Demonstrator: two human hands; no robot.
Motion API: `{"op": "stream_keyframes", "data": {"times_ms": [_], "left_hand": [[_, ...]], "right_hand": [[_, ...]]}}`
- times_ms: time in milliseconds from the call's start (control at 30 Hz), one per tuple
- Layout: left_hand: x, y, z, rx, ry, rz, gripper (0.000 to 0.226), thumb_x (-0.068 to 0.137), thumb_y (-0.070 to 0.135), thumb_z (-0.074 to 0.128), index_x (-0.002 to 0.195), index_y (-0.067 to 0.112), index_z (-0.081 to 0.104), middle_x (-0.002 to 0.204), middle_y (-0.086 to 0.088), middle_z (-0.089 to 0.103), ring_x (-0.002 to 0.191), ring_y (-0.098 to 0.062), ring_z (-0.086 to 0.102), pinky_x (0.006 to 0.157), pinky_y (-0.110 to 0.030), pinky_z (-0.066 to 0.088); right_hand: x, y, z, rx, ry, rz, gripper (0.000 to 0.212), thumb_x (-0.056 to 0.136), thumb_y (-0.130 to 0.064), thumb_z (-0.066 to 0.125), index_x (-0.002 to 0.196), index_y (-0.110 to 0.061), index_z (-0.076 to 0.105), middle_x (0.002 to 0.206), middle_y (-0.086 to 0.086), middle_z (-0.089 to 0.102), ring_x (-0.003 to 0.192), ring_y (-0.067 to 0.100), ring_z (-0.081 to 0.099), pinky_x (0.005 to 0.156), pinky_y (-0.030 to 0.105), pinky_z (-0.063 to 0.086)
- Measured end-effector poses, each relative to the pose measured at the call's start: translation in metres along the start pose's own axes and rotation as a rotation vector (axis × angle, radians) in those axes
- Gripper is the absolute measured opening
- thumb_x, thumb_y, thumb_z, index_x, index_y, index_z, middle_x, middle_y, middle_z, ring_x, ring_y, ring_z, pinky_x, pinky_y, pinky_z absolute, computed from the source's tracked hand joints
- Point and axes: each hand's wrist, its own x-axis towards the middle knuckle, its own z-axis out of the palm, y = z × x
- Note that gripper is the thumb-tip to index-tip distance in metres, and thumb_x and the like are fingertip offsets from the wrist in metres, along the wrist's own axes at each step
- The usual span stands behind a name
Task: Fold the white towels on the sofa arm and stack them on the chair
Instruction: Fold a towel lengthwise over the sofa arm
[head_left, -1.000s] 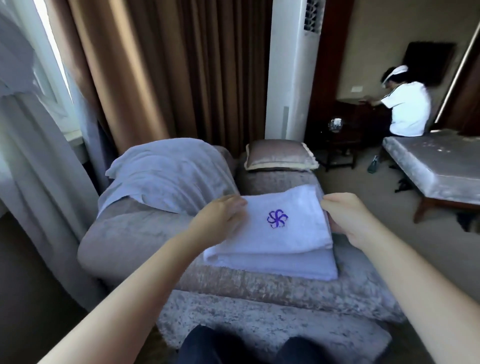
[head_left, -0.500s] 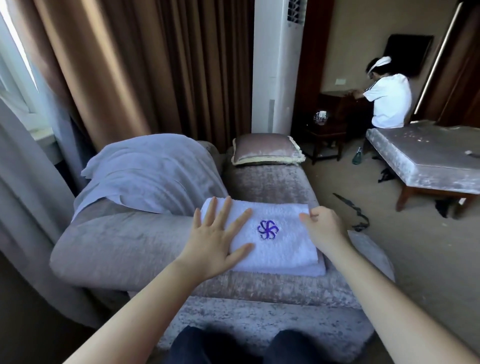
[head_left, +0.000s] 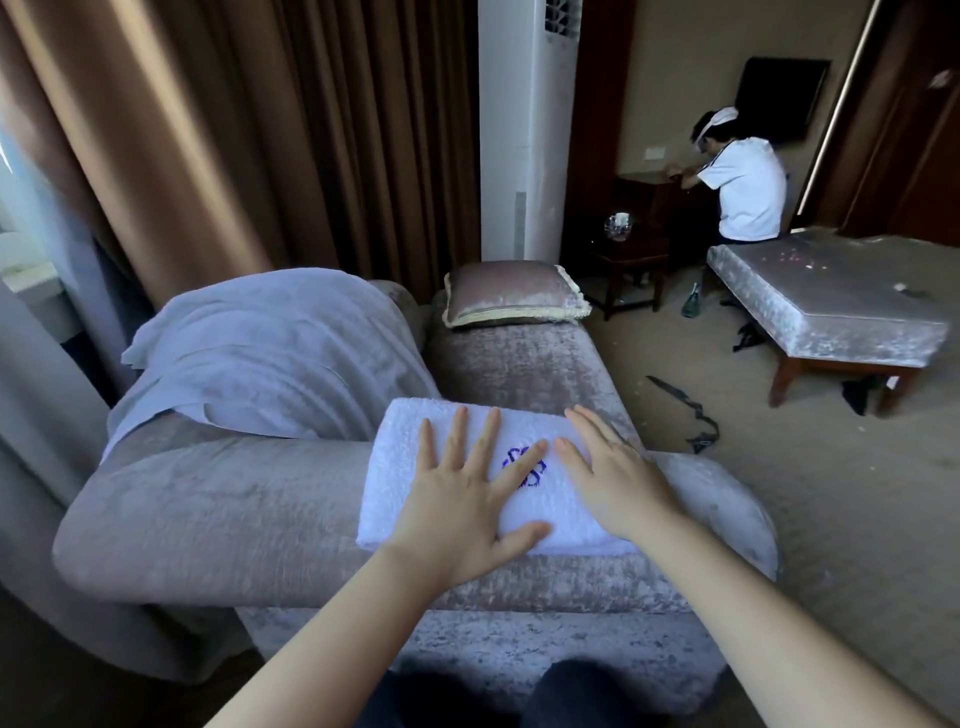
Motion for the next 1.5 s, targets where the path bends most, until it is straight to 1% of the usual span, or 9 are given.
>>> {"op": "stream_keyframes", "data": {"times_ms": [167, 300, 400, 500, 667, 833, 1100, 1267, 1500], "left_hand": [[-0.004, 0.001, -0.004, -0.055, -0.002, 0.008, 0.075, 0.09, 0.077, 0.012, 0.149, 0.035, 0.033, 0.153, -0.016, 0.036, 0.138, -0.046, 0.034, 0.107, -0.064, 0.015], [-0.014, -0.02, -0.026, -0.459, 0.141, -0.119, 0.076, 0.09, 0.074, 0.02, 0.146, 0.027, 0.041, 0.152, -0.001, 0.04, 0.146, -0.024, 0.027, 0.12, -0.042, 0.008], [-0.024, -0.046, -0.037, -0.382, 0.387, -0.219, 0.049, 0.091, 0.044, 0.041, 0.117, 0.01, 0.065, 0.122, -0.008, 0.064, 0.113, -0.032, 0.058, 0.097, -0.04, 0.042], [-0.033, -0.042, -0.041, -0.311, 0.498, -0.194, 0.031, 0.088, 0.033, 0.047, 0.095, 0.012, 0.068, 0.098, -0.004, 0.065, 0.084, -0.029, 0.058, 0.071, -0.037, 0.047], [-0.032, 0.022, -0.03, -0.232, 0.465, 0.206, 0.015, 0.087, 0.032, 0.059, 0.09, 0.018, 0.063, 0.088, 0.002, 0.06, 0.077, -0.023, 0.055, 0.068, -0.037, 0.039], [-0.019, 0.047, -0.01, -0.085, 0.371, 0.218, 0.024, 0.067, 0.016, 0.08, 0.084, 0.019, 0.064, 0.083, 0.002, 0.057, 0.072, -0.021, 0.051, 0.065, -0.033, 0.037], [-0.014, 0.047, -0.02, -0.173, 0.444, 0.205, 0.006, 0.085, 0.013, 0.063, 0.08, 0.013, 0.058, 0.079, 0.0, 0.055, 0.068, -0.023, 0.049, 0.062, -0.034, 0.039], [-0.016, 0.048, -0.026, -0.22, 0.471, 0.248, 0.006, 0.09, 0.014, 0.054, 0.092, 0.016, 0.049, 0.085, 0.001, 0.057, 0.072, -0.021, 0.05, 0.064, -0.034, 0.041], [-0.016, 0.052, -0.026, -0.243, 0.484, 0.264, 0.005, 0.093, 0.014, 0.051, 0.093, 0.016, 0.046, 0.086, 0.001, 0.057, 0.072, -0.021, 0.051, 0.065, -0.033, 0.042]], "right_hand": [[-0.001, -0.002, 0.004, 0.214, 0.058, -0.011, 0.061, 0.1, -0.051, 0.035, 0.154, -0.029, 0.018, 0.16, -0.015, 0.015, 0.146, 0.011, 0.017, 0.118, 0.033, 0.018], [-0.018, 0.01, 0.001, 0.317, 0.209, 0.141, 0.066, 0.097, -0.049, 0.044, 0.152, -0.017, 0.026, 0.156, 0.003, 0.03, 0.142, 0.023, 0.029, 0.113, 0.038, 0.029], [-0.029, 0.024, -0.006, 0.287, 0.364, 0.109, 0.033, 0.097, -0.03, 0.054, 0.122, -0.01, 0.063, 0.128, 0.004, 0.06, 0.12, 0.021, 0.053, 0.091, 0.028, 0.04], [-0.03, 0.028, -0.011, 0.28, 0.457, 0.029, 0.019, 0.095, -0.011, 0.055, 0.104, -0.016, 0.071, 0.106, -0.003, 0.065, 0.103, 0.017, 0.056, 0.081, 0.027, 0.04], [0.004, 0.023, -0.033, 0.474, 0.191, -0.055, 0.03, 0.094, -0.002, 0.057, 0.12, -0.015, 0.062, 0.1, -0.001, 0.064, 0.091, 0.012, 0.059, 0.083, 0.021, 0.048], [0.028, 0.031, -0.039, 0.48, 0.069, -0.102, 0.03, 0.094, -0.001, 0.055, 0.117, -0.018, 0.066, 0.108, 0.003, 0.062, 0.086, 0.016, 0.058, 0.066, 0.006, 0.047], [0.047, 0.034, -0.034, 0.513, 0.176, -0.202, 0.023, 0.092, -0.005, 0.062, 0.091, -0.024, 0.074, 0.088, -0.003, 0.074, 0.079, 0.009, 0.067, 0.073, 0.026, 0.053], [0.053, 0.034, -0.028, 0.492, 0.093, -0.237, 0.032, 0.087, -0.001, 0.064, 0.085, -0.031, 0.073, 0.086, -0.006, 0.073, 0.073, 0.007, 0.062, 0.072, 0.02, 0.049], [0.056, 0.041, -0.024, 0.153, 0.518, -0.614, 0.02, 0.09, -0.013, 0.052, 0.099, -0.011, 0.07, 0.098, -0.001, 0.063, 0.084, 0.018, 0.062, 0.071, 0.035, 0.053]]}}
